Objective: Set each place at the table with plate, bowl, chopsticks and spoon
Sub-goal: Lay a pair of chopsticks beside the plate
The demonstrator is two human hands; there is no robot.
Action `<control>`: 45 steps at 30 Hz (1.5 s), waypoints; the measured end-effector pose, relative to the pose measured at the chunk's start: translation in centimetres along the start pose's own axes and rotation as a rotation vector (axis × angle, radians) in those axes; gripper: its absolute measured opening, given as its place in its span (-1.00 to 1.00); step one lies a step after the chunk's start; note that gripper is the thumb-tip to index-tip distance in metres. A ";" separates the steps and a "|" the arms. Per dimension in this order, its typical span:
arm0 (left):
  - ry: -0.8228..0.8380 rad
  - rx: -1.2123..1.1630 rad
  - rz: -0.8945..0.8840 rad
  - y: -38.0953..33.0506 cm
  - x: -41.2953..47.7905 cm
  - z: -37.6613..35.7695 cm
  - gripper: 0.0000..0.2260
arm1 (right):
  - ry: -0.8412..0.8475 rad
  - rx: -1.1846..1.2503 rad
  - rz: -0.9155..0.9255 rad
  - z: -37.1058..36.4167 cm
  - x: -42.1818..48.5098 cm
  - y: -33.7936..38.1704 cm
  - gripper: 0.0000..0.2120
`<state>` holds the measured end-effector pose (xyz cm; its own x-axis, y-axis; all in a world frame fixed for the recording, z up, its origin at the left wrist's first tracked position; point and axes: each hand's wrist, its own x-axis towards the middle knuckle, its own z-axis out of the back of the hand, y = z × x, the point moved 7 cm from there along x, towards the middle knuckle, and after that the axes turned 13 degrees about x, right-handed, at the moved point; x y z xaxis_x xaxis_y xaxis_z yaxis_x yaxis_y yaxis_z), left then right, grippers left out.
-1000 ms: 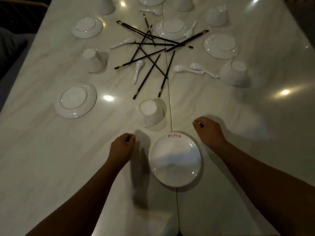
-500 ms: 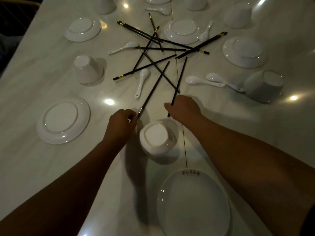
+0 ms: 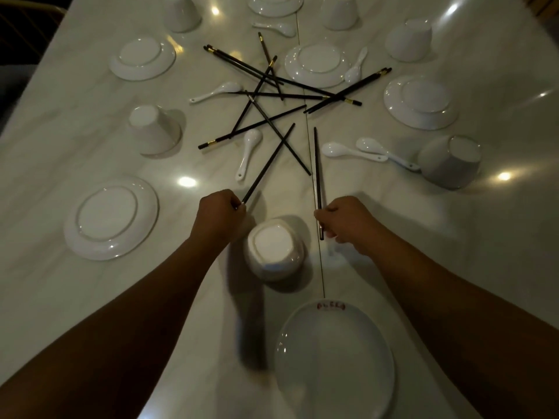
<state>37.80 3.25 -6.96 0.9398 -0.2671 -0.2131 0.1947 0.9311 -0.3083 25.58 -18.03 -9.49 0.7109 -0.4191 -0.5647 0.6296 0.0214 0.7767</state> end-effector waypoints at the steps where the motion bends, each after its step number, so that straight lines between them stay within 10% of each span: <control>1: 0.013 -0.004 0.003 0.2 -0.5 0.4 -0.90 | 0.018 0.091 -0.033 0.2 -0.9 -0.4 -0.81; 16: 0.190 -0.694 0.229 3.6 -19.3 3.8 -0.88 | 0.050 0.197 0.019 1.8 -16.5 -5.6 -0.87; 26: 0.451 -0.674 0.282 -0.1 -31.9 -5.6 -0.88 | 0.187 0.133 -0.192 -0.8 -24.6 -13.8 -0.85; 45: 0.392 -0.652 0.388 -1.6 -37.4 -11.1 -0.83 | 0.081 0.162 -0.073 -2.3 -26.7 -18.7 -0.90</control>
<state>-0.80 8.99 -8.81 0.7182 -0.1372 -0.6822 -0.4344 0.6774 -0.5936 -4.46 -5.12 -9.62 0.6922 -0.3391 -0.6371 0.6265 -0.1559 0.7637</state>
